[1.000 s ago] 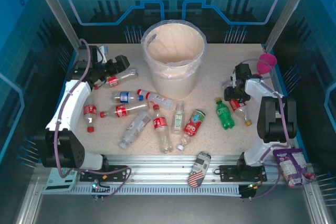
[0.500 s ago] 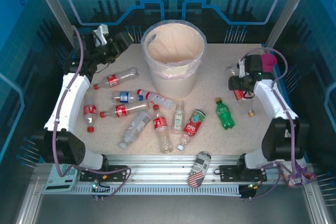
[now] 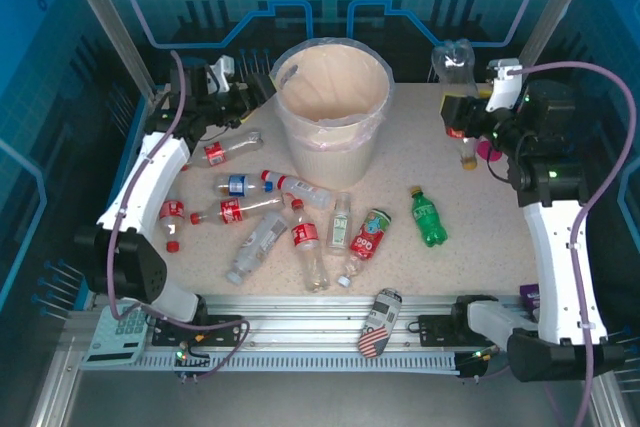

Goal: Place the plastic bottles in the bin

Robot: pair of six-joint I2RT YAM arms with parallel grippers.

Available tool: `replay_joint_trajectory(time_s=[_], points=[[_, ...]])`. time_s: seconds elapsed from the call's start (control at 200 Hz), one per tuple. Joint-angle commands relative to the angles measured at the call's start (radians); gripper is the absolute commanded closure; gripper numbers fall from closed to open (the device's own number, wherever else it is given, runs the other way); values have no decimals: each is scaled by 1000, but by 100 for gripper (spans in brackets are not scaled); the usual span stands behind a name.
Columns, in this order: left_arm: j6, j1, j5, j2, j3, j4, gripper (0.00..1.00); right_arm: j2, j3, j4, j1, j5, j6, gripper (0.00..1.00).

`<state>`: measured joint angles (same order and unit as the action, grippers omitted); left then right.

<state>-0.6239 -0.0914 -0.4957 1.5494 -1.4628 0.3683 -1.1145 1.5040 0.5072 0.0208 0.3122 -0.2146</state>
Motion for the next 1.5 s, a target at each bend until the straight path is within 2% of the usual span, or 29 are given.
replay_joint_trajectory(time_s=[0.0, 0.25, 0.495, 0.635, 0.795, 1.131, 1.291, 1.491], points=[[57, -15, -32, 24, 13, 32, 6, -77, 92, -105, 61, 149, -86, 42], [62, -23, -58, 29, 55, 4, 6, -277, 290, -153, 255, 116, -42, 43], [92, -23, -61, 23, 67, 21, 6, -456, 425, -186, 366, 86, 4, 44], [95, -23, -66, 21, 71, 20, 6, -557, 519, -148, 415, 40, 68, 45], [105, -22, -66, 16, 70, 25, 6, -676, 608, -81, 423, 24, 109, 45], [112, -22, -67, 17, 69, 30, 6, -829, 641, 25, 420, -8, 188, 44], [112, -22, -66, 21, 71, 32, 6, -919, 695, 129, 422, -46, 247, 44], [122, -22, -60, 22, 69, 37, 6, -896, 547, 66, 422, -72, 268, 44]])
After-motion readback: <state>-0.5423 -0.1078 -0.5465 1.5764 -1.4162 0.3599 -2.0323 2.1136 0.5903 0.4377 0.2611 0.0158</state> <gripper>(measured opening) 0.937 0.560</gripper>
